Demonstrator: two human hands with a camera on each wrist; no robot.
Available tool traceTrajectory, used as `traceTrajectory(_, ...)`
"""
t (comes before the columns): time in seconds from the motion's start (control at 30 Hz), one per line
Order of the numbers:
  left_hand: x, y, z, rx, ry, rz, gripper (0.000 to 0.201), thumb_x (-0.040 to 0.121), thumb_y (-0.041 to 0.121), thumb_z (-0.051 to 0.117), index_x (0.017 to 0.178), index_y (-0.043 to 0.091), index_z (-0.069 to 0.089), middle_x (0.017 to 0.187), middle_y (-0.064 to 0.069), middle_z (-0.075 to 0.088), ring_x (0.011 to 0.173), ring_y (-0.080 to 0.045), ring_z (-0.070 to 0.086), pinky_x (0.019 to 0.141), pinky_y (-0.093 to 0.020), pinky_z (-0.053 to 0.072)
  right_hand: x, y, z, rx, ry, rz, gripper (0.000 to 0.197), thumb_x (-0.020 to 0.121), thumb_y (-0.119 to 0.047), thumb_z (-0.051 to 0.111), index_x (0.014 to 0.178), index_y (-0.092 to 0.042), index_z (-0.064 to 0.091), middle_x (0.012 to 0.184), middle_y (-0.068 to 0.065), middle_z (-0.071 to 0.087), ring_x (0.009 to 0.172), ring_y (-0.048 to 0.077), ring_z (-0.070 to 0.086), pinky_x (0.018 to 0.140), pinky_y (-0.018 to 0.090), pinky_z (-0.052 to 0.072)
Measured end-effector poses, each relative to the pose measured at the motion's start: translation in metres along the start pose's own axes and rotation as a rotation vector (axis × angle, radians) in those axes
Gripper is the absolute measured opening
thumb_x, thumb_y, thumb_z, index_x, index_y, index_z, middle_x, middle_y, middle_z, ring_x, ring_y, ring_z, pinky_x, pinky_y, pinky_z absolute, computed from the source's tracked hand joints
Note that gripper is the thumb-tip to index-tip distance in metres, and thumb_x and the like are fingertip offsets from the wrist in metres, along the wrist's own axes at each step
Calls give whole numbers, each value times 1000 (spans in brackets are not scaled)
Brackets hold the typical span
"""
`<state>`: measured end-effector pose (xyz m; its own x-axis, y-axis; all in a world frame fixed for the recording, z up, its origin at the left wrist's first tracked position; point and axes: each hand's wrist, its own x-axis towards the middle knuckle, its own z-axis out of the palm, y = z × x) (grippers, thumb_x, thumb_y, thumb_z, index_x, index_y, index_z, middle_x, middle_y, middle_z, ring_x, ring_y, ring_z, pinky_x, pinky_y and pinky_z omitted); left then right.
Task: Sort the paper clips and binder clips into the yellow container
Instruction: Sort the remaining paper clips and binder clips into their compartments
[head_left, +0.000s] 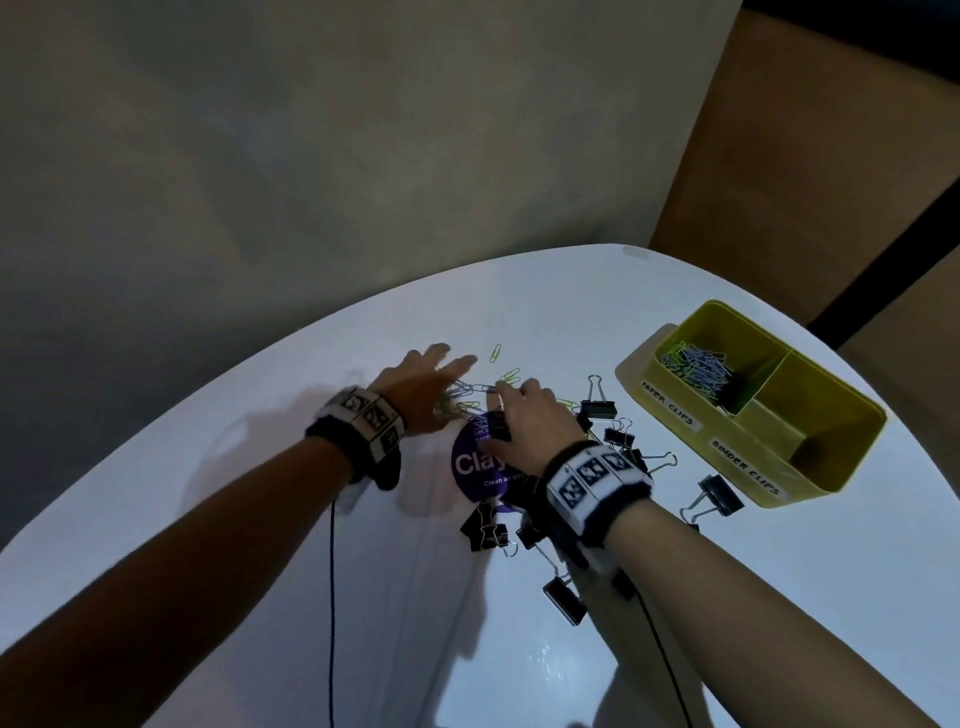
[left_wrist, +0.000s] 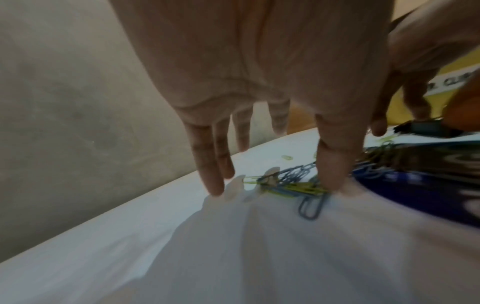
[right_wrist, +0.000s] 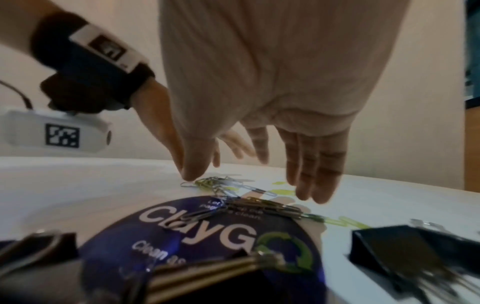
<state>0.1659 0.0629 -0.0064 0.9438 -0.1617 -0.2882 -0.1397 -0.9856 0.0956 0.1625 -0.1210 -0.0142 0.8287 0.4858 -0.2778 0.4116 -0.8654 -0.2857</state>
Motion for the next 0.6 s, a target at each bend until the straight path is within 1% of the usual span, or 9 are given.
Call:
traceTrajectory(0.07,19,-2,1,63,-145,-78,89,77,37,70,144,37,12,150,-11,19,131,-36,32,101,-50,41,14,-9,4,-23,-48,70,79,80,-48,69,139,-12,30,132,18,39,122,35,41,95,44,44)
traceTrajectory(0.13,31,0,4,68,-215,-144,88,72,38,72,142,35,19,144,-12,24,128,-38,31,101,-50,40,25,-13,10,-7,-47,95,74,76,-45,73,132,-11,37,130,18,38,121,35,38,92,44,45)
traceTrajectory(0.2,38,7,10,17,-214,-142,76,72,45,66,137,30,29,134,-13,32,121,-40,38,98,-51,42,32,-13,13,37,-58,104,74,73,-41,76,130,-10,41,129,18,35,121,35,36,89,44,46)
traceTrajectory(0.27,40,16,15,-11,-173,-72,59,75,51,55,127,25,41,121,-12,41,109,-39,49,91,-48,47,39,-10,11,79,-81,107,76,74,-36,78,135,-11,39,130,18,35,122,36,37,90,42,47)
traceTrajectory(0.33,40,22,18,-49,-110,-40,37,86,33,53,118,15,52,112,-16,48,97,-38,57,81,-37,48,45,-5,7,59,-87,85,63,81,-26,73,134,-10,43,127,19,40,120,36,44,91,40,46)
traceTrajectory(0.4,40,25,17,-78,-62,-36,26,88,17,53,112,8,59,107,-18,55,95,-35,60,73,-32,43,49,-1,2,10,-59,33,38,89,-17,61,123,-6,52,121,19,50,112,36,54,88,37,47)
traceTrajectory(0.43,38,26,14,-99,-46,-43,25,87,15,55,111,9,61,108,-17,57,98,-33,60,74,-32,42,50,2,-1,0,-47,15,27,91,-15,55,116,-4,56,117,20,54,108,35,57,83,35,46)
traceTrajectory(0.5,35,21,13,-198,-17,-63,30,86,13,59,116,10,60,115,-14,59,106,-30,58,85,-35,44,50,6,-3,-5,-37,-3,20,92,-11,47,106,-3,60,110,19,58,103,35,59,75,32,43)
traceTrajectory(0.6,29,12,14,-353,30,-92,35,83,9,64,118,7,60,117,-13,61,109,-27,58,94,-34,45,46,8,-10,-17,-50,-12,21,93,-8,45,109,0,57,114,20,55,106,37,57,80,34,44)
